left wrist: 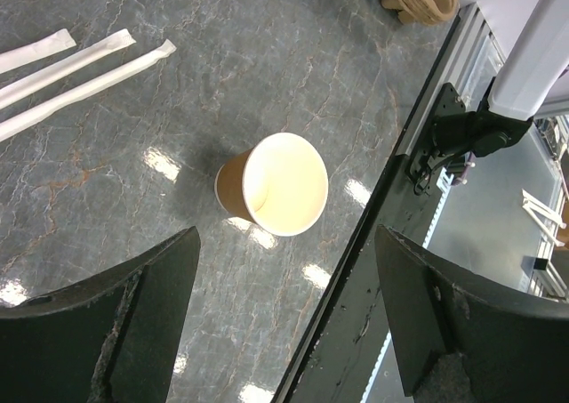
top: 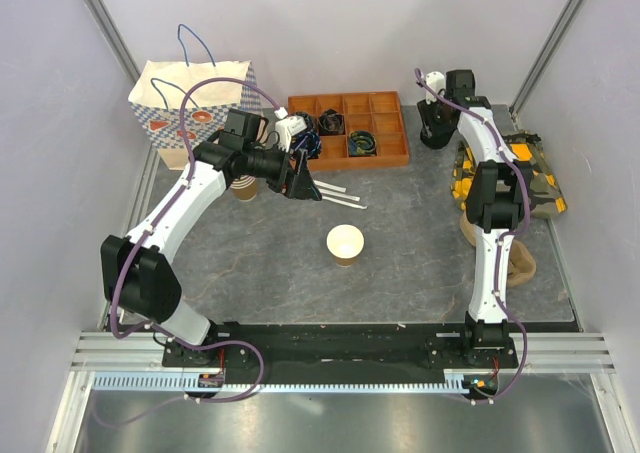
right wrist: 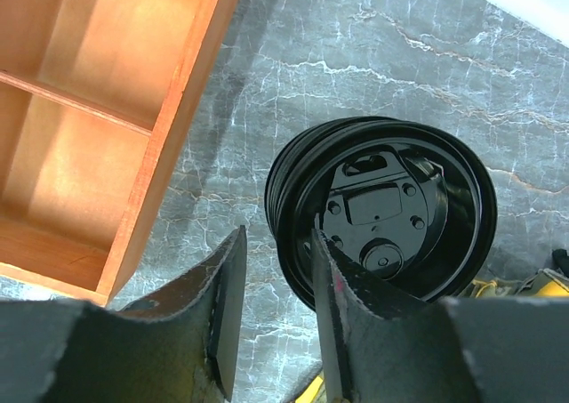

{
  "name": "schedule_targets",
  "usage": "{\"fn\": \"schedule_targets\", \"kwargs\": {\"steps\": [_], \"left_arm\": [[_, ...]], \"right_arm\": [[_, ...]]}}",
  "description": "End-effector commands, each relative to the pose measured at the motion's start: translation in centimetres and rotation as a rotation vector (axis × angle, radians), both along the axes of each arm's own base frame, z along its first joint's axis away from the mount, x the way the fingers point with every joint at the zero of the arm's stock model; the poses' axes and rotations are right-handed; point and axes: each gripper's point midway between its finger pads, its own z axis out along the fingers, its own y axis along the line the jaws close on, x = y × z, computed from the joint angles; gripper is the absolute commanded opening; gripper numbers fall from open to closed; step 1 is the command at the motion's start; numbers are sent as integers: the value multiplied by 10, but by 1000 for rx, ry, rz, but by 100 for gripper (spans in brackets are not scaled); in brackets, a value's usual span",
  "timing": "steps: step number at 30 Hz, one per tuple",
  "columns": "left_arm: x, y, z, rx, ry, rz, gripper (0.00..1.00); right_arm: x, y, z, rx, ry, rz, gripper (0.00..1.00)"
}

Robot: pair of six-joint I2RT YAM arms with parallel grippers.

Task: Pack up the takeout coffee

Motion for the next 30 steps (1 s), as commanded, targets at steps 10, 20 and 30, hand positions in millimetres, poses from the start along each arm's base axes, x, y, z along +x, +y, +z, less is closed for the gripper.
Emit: {"fn": "schedule_targets", "kwargs": {"steps": [10,20,30], "left_arm": [[9,-6,16,-41,-18,-5,86],[11,-7,17,-45,-14,-7,86],[14,-11,19,-59,-7,-21,86]], "right_arm": [[12,-12,45,33,-97,-20,26],[12,-14,47,29,-102,-21,5],[4,-10,58,41,-102,-1,0]]}}
